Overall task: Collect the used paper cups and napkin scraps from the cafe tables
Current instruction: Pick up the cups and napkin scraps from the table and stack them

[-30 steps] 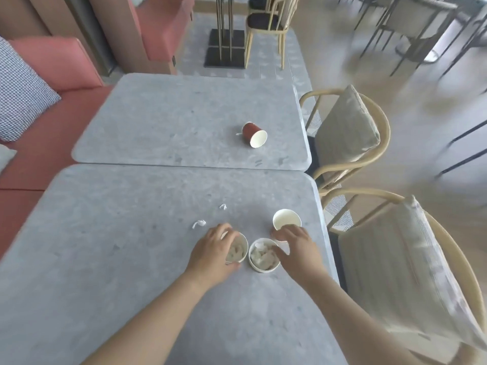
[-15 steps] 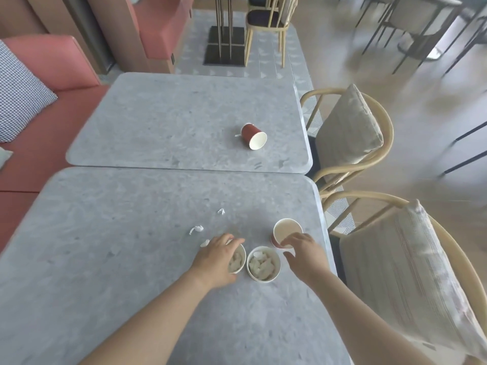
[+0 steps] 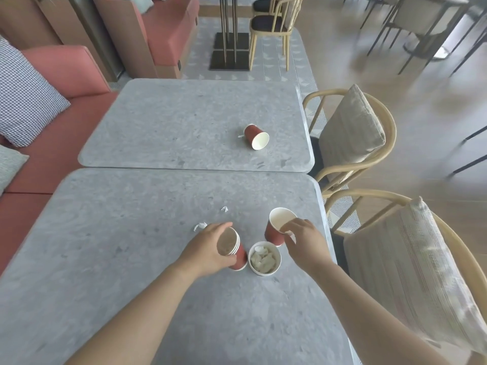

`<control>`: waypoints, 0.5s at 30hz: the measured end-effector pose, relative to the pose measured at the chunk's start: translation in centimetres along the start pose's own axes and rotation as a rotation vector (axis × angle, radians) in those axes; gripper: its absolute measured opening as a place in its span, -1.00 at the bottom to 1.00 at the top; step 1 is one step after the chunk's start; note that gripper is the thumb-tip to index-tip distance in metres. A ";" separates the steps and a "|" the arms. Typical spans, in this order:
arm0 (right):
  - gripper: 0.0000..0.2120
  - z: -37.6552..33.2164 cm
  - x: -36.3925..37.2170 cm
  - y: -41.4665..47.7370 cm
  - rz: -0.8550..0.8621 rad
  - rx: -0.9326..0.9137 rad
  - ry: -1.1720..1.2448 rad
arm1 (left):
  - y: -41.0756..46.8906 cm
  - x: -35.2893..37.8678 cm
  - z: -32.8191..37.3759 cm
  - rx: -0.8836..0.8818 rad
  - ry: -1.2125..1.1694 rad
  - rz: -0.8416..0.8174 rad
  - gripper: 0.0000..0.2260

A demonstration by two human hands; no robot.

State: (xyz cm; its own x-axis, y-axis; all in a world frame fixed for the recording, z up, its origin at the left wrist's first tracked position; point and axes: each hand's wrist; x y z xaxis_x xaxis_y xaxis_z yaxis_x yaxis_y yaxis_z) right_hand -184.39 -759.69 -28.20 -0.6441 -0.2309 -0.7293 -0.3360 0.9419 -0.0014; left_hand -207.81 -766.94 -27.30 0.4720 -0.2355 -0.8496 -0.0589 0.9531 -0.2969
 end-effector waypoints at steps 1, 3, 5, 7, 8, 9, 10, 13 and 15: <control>-0.86 -0.3 0.0 -0.1 0.012 -0.019 -0.003 | -0.2 -0.1 0.0 -0.004 -0.015 -0.003 -0.30; -0.87 -1.0 0.0 -0.3 0.033 -0.072 -0.002 | -0.6 -0.2 -0.1 -0.009 -0.032 0.000 -0.31; -0.87 -1.9 0.1 -0.6 0.042 -0.127 0.021 | -1.1 -0.4 -0.3 -0.019 -0.037 0.013 -0.31; -0.88 -3.1 0.4 -0.7 0.043 -0.190 0.054 | -1.7 -0.8 -0.7 -0.025 -0.030 0.035 -0.31; -0.89 -3.7 0.6 -0.8 0.039 -0.228 0.064 | -2.0 -1.1 -1.0 -0.024 -0.022 0.050 -0.30; -0.90 -4.3 1.0 -0.8 0.027 -0.265 0.068 | -2.4 -1.5 -1.3 -0.022 -0.011 0.067 -0.30; -0.90 -4.9 1.6 -0.9 0.007 -0.299 0.071 | -2.8 -1.9 -1.7 -0.019 0.001 0.086 -0.30; -0.90 -6.3 3.9 -1.6 -0.077 -0.349 0.092 | -4.1 -3.3 -2.9 -0.005 0.013 0.158 -0.29; -0.90 -7.0 5.7 -2.2 -0.099 -0.347 0.078 | -5.1 -4.1 -3.7 0.002 0.010 0.206 -0.30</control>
State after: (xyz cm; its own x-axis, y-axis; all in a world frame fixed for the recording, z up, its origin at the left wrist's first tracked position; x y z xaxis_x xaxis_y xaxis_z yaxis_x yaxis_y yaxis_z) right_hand -192.12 -764.78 -27.61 -0.6427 -0.3468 -0.6831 -0.6037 0.7782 0.1729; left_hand -212.75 -771.50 -23.91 0.4417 -0.0374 -0.8964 -0.1517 0.9816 -0.1157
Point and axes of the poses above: each hand's wrist, its own y-axis towards the middle knuckle, its own x-axis out of the palm, z = x × y, and after that the axes turned 14 degrees about y, right-handed
